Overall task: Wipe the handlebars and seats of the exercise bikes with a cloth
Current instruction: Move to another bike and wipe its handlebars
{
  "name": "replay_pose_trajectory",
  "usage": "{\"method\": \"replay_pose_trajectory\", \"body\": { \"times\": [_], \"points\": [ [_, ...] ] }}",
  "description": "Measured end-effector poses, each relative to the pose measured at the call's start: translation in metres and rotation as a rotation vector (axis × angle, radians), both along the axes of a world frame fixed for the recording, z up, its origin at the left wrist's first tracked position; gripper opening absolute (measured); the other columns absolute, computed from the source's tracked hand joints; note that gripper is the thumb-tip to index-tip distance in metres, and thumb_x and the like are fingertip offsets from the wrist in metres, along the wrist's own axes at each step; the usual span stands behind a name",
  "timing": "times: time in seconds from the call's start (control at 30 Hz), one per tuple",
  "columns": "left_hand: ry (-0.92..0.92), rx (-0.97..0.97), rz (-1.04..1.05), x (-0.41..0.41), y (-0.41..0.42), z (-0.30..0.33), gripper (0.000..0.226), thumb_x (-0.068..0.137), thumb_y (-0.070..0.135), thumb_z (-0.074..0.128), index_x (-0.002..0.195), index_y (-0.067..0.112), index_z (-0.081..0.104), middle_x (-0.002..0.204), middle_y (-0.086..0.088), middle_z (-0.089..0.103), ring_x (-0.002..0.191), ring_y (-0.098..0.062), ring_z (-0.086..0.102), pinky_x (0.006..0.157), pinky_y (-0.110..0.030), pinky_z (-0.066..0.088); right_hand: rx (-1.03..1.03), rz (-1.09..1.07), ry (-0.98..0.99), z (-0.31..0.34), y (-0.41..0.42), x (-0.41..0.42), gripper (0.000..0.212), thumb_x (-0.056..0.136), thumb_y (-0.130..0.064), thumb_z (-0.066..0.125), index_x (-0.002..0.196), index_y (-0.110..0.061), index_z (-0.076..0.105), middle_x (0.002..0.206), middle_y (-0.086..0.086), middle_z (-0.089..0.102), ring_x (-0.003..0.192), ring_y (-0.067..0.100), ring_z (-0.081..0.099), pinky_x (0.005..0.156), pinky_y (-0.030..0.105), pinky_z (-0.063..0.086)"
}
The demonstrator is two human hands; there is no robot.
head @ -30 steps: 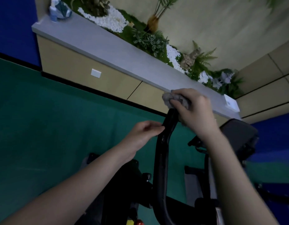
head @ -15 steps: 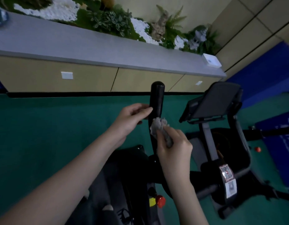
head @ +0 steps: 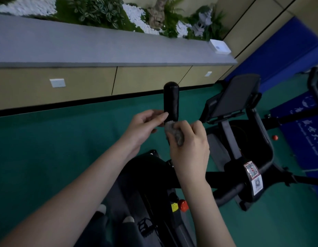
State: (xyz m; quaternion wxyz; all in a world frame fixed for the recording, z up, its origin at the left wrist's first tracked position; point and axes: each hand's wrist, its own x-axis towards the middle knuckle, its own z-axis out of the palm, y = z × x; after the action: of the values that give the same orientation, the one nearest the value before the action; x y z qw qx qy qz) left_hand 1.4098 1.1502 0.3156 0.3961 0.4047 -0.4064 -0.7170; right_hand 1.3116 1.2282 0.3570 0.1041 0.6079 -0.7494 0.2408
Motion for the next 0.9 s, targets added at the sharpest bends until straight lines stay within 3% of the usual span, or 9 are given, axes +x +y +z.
{"method": "replay_pose_trajectory", "body": {
  "times": [0.17,0.37,0.5,0.53,0.57,0.63,0.73,0.8,0.9],
  "points": [
    [0.015,0.001,-0.01,0.002,-0.001,0.002,0.024,0.087,0.027,0.065,0.106,0.013,0.068,0.104,-0.008,0.07,0.094,-0.014,0.064,0.08,-0.026,0.048,0.054,-0.02,-0.112,0.001,0.017,-0.008,0.02,0.083,-0.026,0.074,0.092,-0.011,0.064,0.082,0.002,0.053,0.068,0.024,0.054,0.055,0.035,0.047],
    [0.052,0.005,0.01,0.0,0.002,0.003,0.021,0.088,0.024,0.064,0.104,0.013,0.068,0.098,-0.005,0.068,0.089,-0.011,0.062,0.074,-0.022,0.046,0.13,-0.036,-0.255,0.009,0.004,-0.011,0.027,0.083,-0.029,0.073,0.102,-0.011,0.066,0.088,0.003,0.071,0.079,0.02,0.066,0.072,0.036,0.053],
    [0.054,0.011,0.008,-0.001,0.002,0.003,0.016,0.088,0.026,0.063,0.1,0.017,0.068,0.094,0.001,0.069,0.086,-0.008,0.063,0.076,-0.023,0.046,0.312,-0.023,-0.407,0.013,0.019,-0.031,0.035,0.081,-0.034,0.073,0.11,-0.014,0.068,0.086,-0.008,0.07,0.076,0.0,0.064,0.064,0.002,0.043],
    [0.053,0.012,0.005,-0.001,0.001,0.003,0.016,0.087,0.027,0.064,0.1,0.017,0.068,0.094,0.001,0.069,0.087,-0.008,0.064,0.077,-0.024,0.047,0.356,-0.025,-0.477,0.015,0.018,-0.037,0.036,0.081,-0.035,0.073,0.11,-0.015,0.068,0.085,-0.012,0.069,0.075,-0.006,0.062,0.063,0.0,0.042],
    [0.049,0.01,-0.001,-0.001,0.001,0.002,0.018,0.087,0.028,0.064,0.1,0.017,0.069,0.095,0.001,0.07,0.088,-0.008,0.064,0.079,-0.025,0.047,0.381,-0.018,-0.543,0.016,0.014,-0.041,0.035,0.082,-0.036,0.072,0.11,-0.016,0.068,0.087,-0.014,0.069,0.078,-0.008,0.062,0.066,0.003,0.044],
    [0.041,0.002,-0.009,-0.001,0.001,0.001,0.021,0.086,0.029,0.064,0.102,0.015,0.069,0.096,0.0,0.07,0.089,-0.009,0.065,0.082,-0.028,0.047,0.371,0.011,-0.665,0.018,0.001,-0.044,0.034,0.085,-0.033,0.07,0.112,-0.013,0.067,0.094,-0.006,0.072,0.089,0.003,0.067,0.083,0.023,0.054],
    [0.027,-0.026,-0.003,-0.001,0.002,0.0,0.02,0.088,0.03,0.063,0.101,0.016,0.069,0.092,0.005,0.07,0.085,-0.004,0.065,0.082,-0.029,0.048,0.428,0.079,-0.787,0.02,-0.017,-0.041,0.03,0.091,-0.025,0.064,0.114,-0.005,0.065,0.103,0.01,0.072,0.098,0.024,0.068,0.092,0.045,0.052],
    [0.005,-0.06,0.003,0.0,0.002,-0.001,0.018,0.089,0.03,0.062,0.099,0.018,0.07,0.089,0.008,0.071,0.084,-0.003,0.065,0.081,-0.027,0.048,0.507,0.132,-0.855,0.018,-0.019,-0.043,0.024,0.094,-0.022,0.06,0.109,-0.004,0.066,0.102,0.014,0.072,0.097,0.027,0.068,0.091,0.042,0.053],
    [-0.012,-0.136,0.008,0.002,0.003,-0.002,0.011,0.09,0.03,0.061,0.093,0.024,0.07,0.084,0.013,0.071,0.084,-0.003,0.065,0.073,-0.017,0.047,0.627,0.168,-0.857,0.017,-0.005,-0.057,0.016,0.095,-0.025,0.059,0.095,-0.012,0.068,0.087,-0.004,0.073,0.083,0.01,0.069,0.076,0.024,0.053]
  ]
}}
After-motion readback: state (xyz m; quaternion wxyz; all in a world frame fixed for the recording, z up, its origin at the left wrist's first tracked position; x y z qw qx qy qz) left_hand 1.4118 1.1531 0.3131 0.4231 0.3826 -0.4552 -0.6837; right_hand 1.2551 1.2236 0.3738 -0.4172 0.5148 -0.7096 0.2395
